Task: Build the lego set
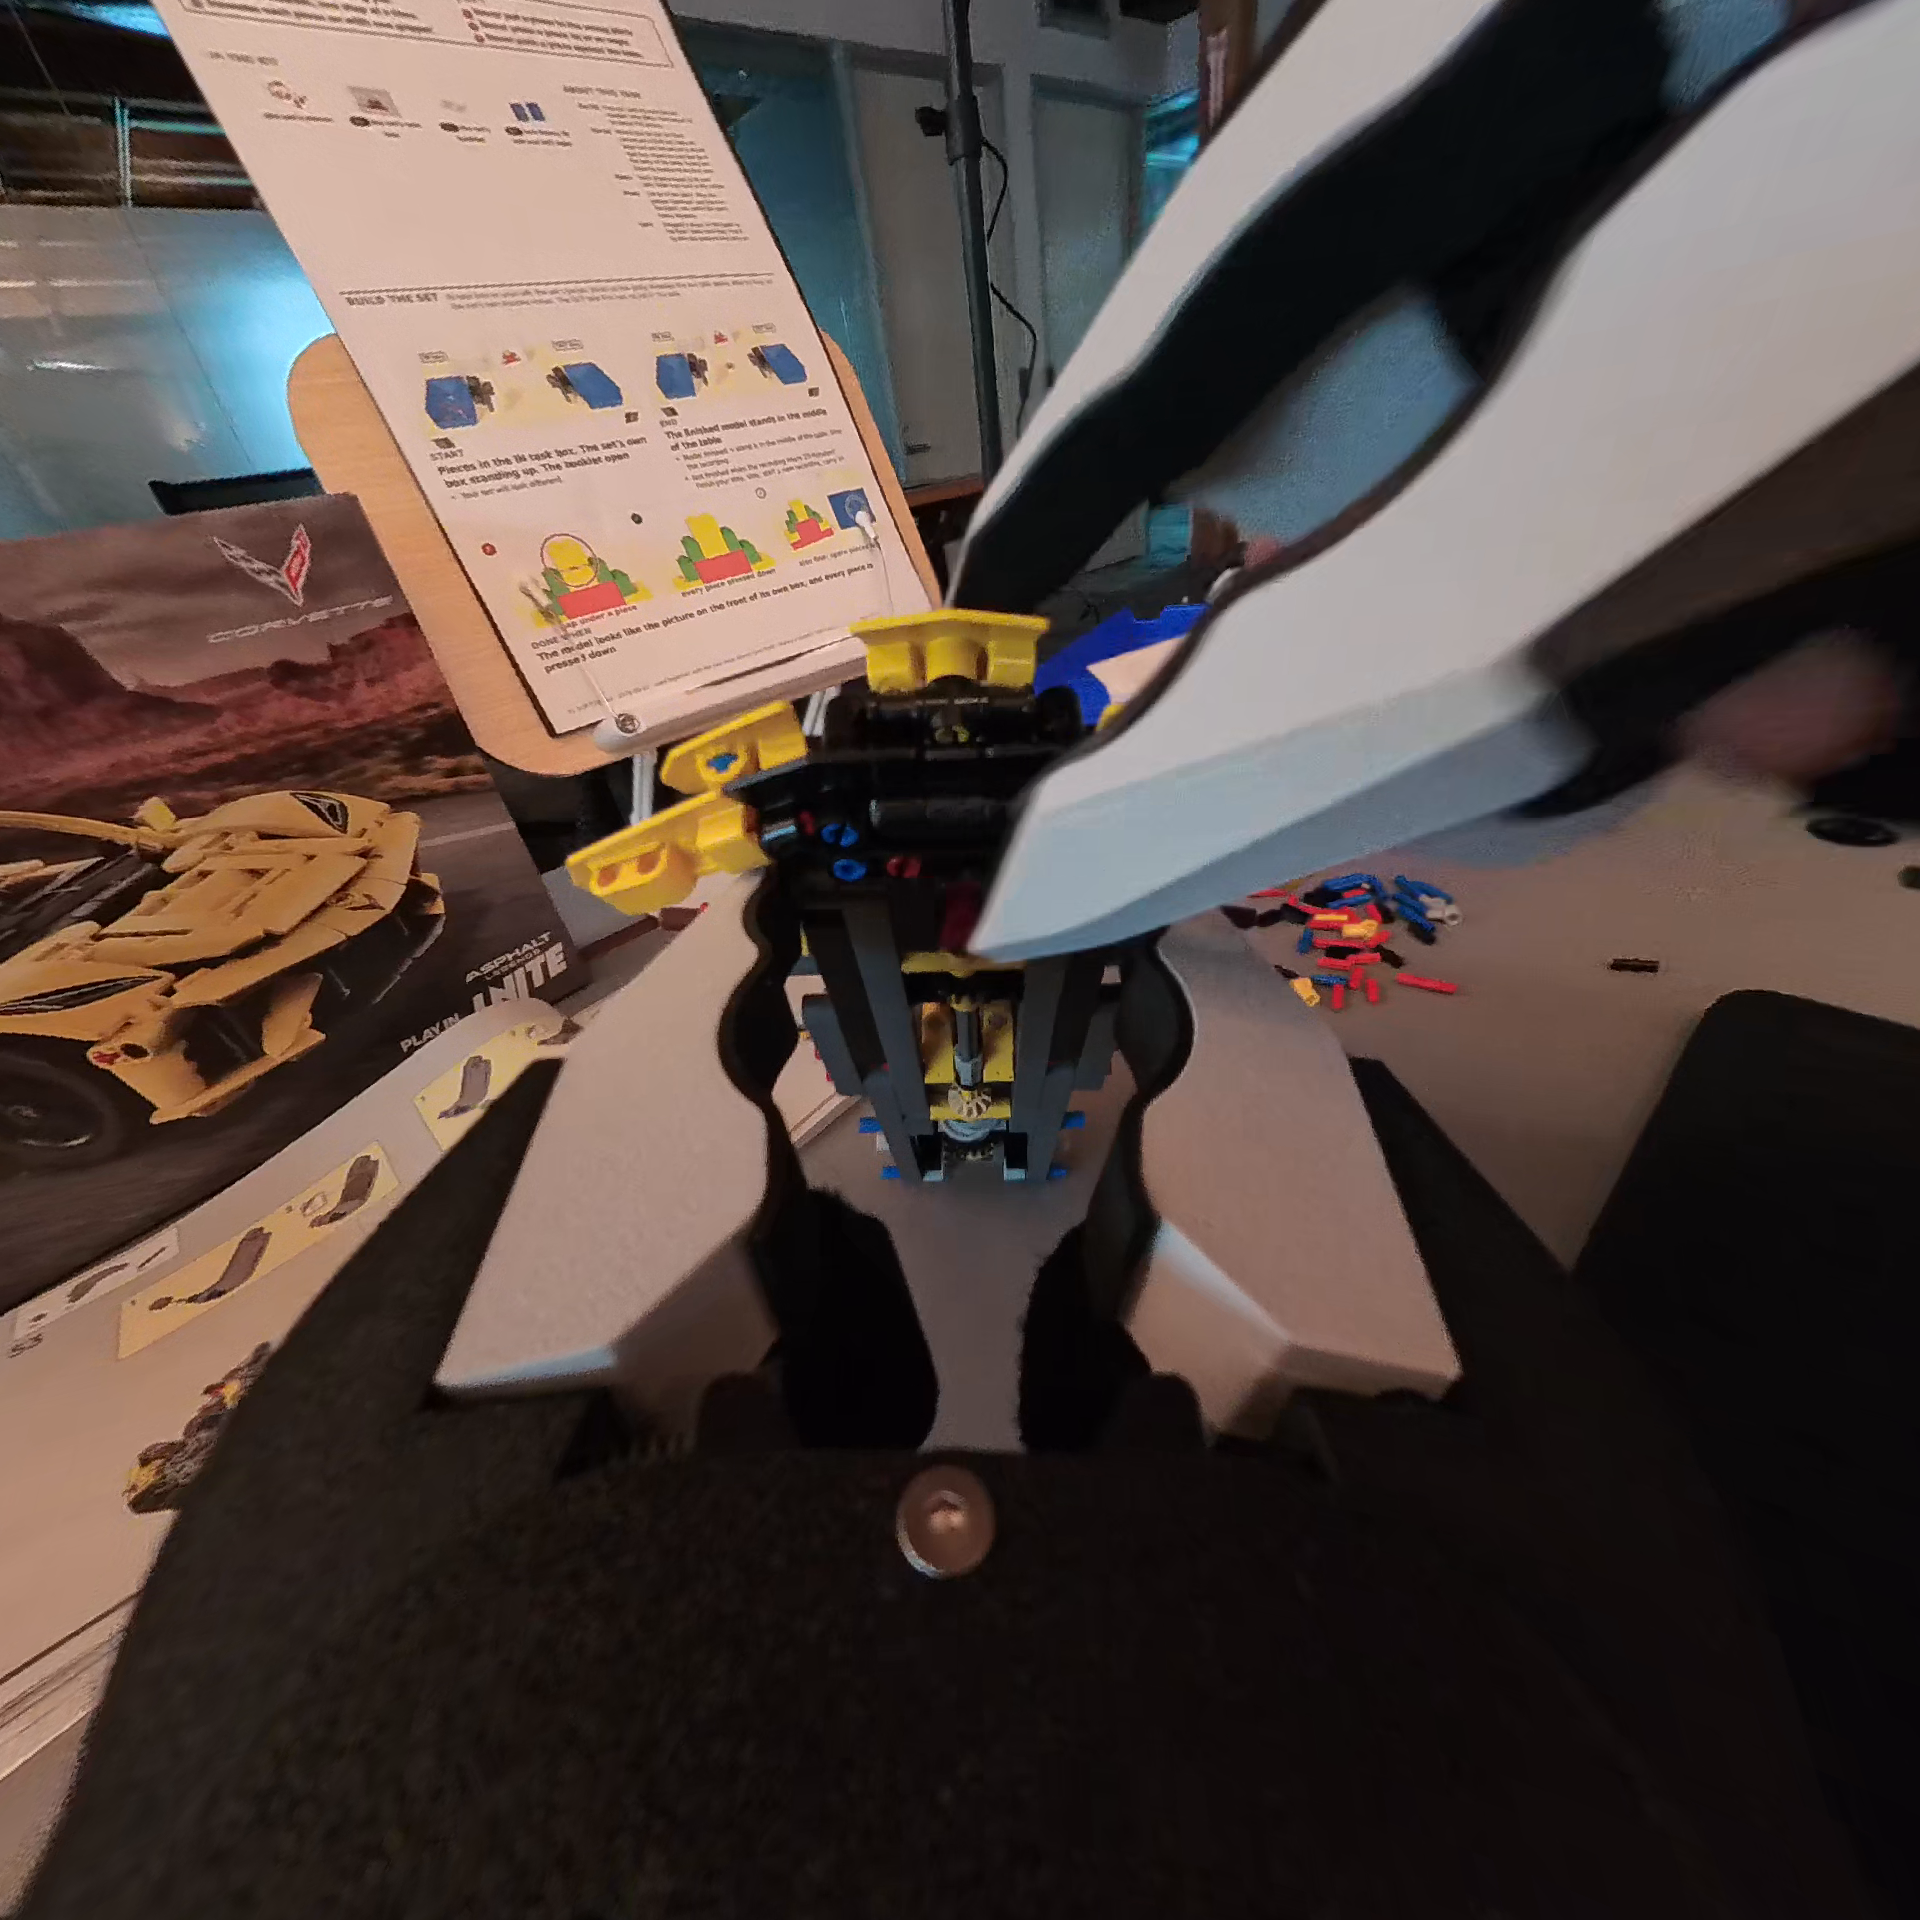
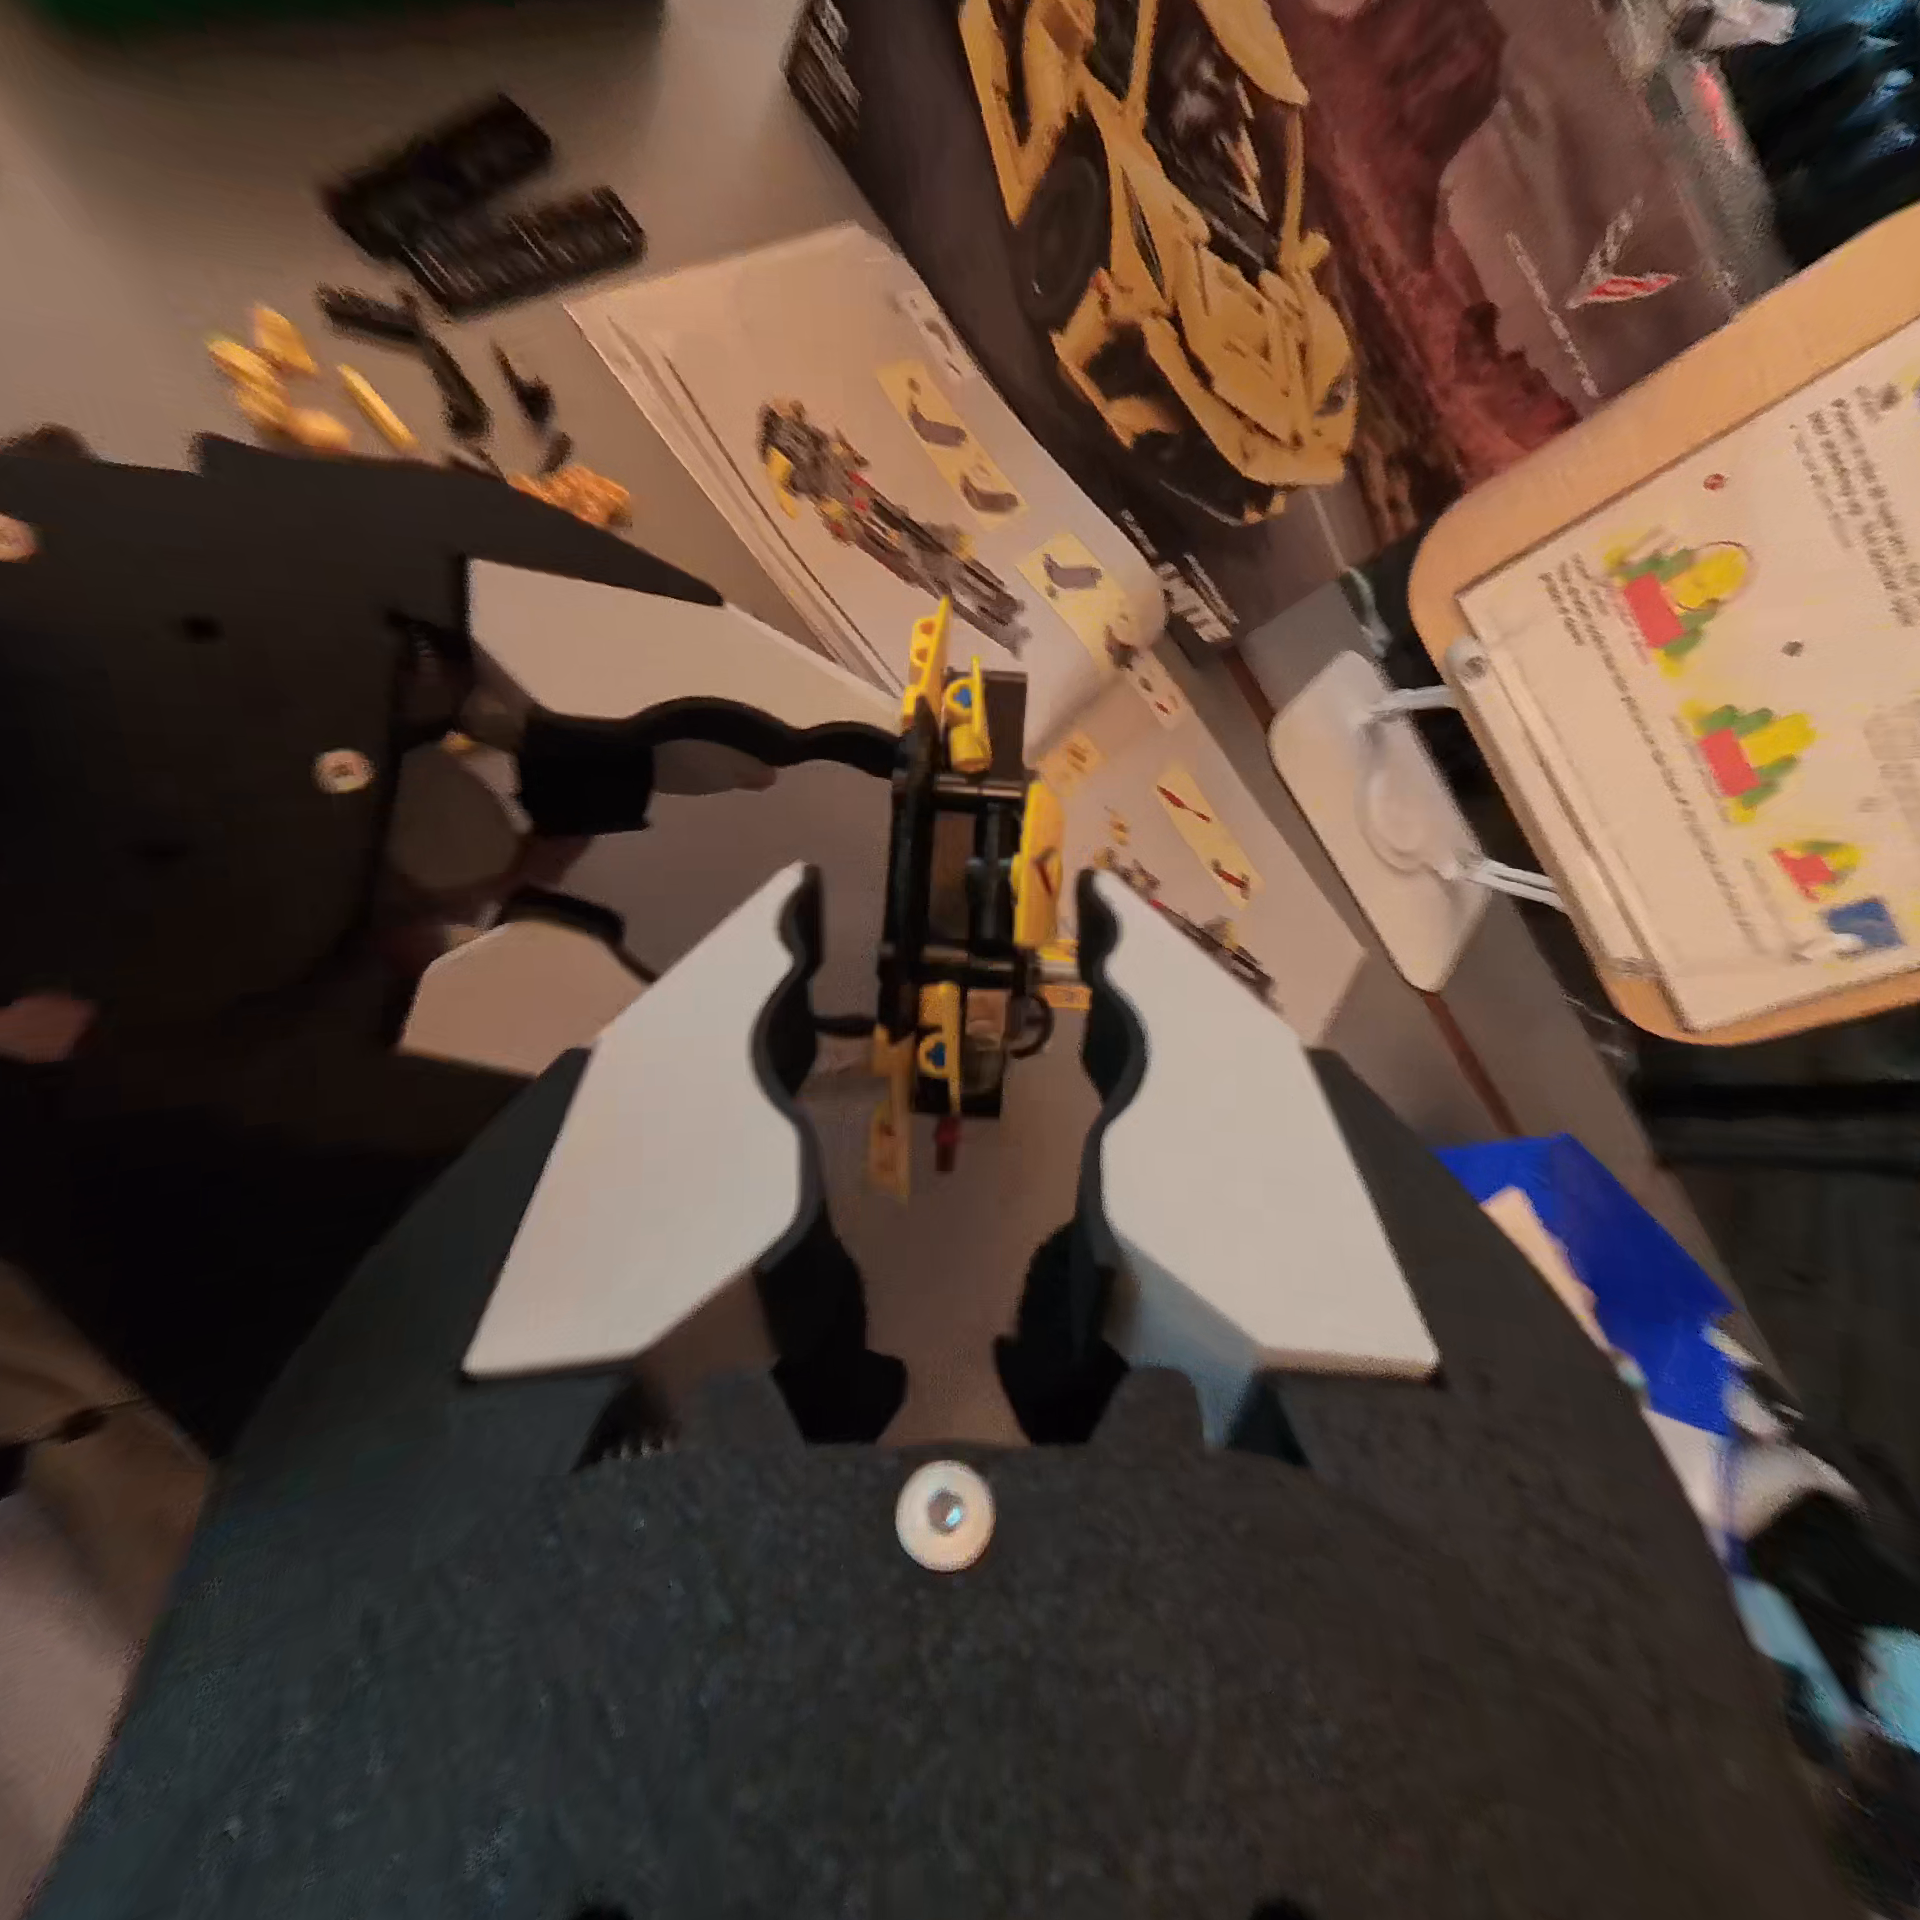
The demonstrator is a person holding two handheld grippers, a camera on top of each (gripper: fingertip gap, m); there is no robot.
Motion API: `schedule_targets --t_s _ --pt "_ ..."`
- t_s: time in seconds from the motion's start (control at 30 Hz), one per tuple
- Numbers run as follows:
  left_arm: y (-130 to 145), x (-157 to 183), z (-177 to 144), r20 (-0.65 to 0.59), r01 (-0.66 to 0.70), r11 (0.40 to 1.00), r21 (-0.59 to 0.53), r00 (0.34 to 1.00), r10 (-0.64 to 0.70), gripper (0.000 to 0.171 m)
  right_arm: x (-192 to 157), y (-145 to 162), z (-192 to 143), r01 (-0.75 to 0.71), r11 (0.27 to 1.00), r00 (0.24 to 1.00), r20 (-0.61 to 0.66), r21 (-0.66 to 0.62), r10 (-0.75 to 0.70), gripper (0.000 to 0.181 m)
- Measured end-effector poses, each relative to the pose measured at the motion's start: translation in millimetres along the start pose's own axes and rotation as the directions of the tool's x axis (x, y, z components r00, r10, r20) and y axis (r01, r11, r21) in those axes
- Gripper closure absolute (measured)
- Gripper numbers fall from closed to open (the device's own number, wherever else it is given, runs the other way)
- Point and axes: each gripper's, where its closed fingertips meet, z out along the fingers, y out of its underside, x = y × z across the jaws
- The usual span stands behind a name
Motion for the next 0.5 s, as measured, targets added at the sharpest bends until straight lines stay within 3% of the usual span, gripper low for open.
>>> schedule_targets --t_s 0.13,0.27,0.43,0.5 --pt "6 -2 -8 -0.071 0.002 1.0 0.007 0.997 -0.002 0.113 2 -3 -28 -0.221 0.961 0.958 0.22 0.164 0.182 0.119" --pt "13 -3 -27 -0.109 -0.011 1.0 0.026 0.994 0.014 0.113 -10 8 -27 -0.404 0.89 0.838 0.475 0.213 0.268 0.12" --pt "12 -1 -38 -0.089 -0.014 0.999 0.034 0.996 0.017 0.113 -31 -12 -28 -0.5 0.803 0.743 0.636 0.323 0.206 0.13" --pt "12 0 -39 -0.062 -0.006 1.0 0.03 0.998 0.008 0.113 -38 -21 -36 -0.463 0.794 0.771 0.622 0.395 0.14 0.131"
